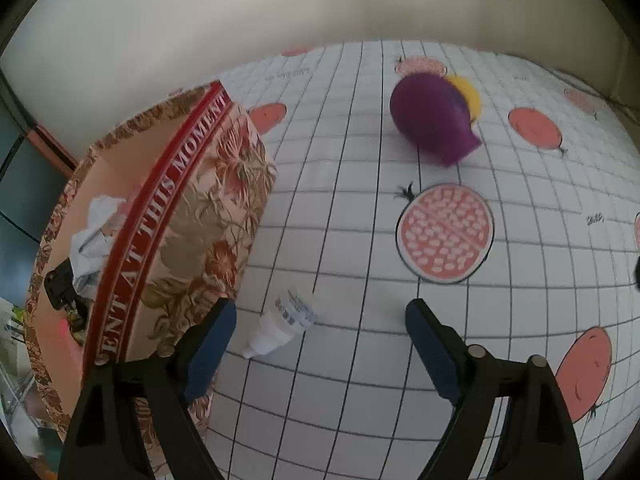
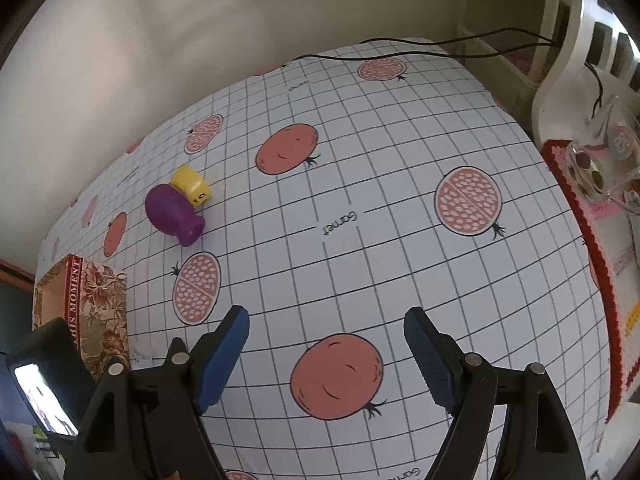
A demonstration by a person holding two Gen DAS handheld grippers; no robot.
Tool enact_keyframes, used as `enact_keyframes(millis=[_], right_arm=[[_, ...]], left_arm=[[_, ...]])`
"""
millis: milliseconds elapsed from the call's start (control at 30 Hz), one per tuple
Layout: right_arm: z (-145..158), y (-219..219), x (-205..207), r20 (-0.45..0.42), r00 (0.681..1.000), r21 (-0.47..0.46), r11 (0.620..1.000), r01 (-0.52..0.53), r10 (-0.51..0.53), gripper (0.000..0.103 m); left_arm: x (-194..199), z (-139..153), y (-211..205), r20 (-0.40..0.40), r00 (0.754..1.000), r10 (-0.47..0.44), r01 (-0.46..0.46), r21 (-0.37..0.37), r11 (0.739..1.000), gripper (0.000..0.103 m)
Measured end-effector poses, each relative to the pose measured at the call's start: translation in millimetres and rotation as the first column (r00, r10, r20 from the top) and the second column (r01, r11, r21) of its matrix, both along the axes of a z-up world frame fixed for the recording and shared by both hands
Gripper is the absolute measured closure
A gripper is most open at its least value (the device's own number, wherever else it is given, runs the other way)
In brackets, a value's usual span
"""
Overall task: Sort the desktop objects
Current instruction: 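Lower the left tool to the white bottle while the right tool approaches the purple-and-yellow toy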
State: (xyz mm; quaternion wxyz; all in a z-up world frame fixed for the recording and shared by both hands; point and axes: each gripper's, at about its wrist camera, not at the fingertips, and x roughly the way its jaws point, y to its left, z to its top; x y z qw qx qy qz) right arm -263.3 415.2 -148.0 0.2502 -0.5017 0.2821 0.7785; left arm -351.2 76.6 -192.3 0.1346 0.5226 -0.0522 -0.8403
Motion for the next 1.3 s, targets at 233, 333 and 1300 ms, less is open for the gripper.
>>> enact_keyframes(millis=[233,333,1300], right_arm=[[-2,-9,-8,0.016,0.999,0.023,0.999,-0.028,0.027,0.021],[-3,-12,-10,0.027,0.999,0.042,0.998,-0.039,0.038,0.021],[-26,-49,-157,-0.088,0.856,0.298,0.833,-0.466,0.510,0.020]], left_arm=[[-6,-4,-12,-0.018,1.000,0.005,-0.004,0.099,0.995,0.029],[-6,-4,-21,-0.019,1.000,0.013,-0.010,0.174,0.985,0.040],[-3,2,-60,-0.008,0.998,0.069,-0.060,0.379,0.923,0.102]])
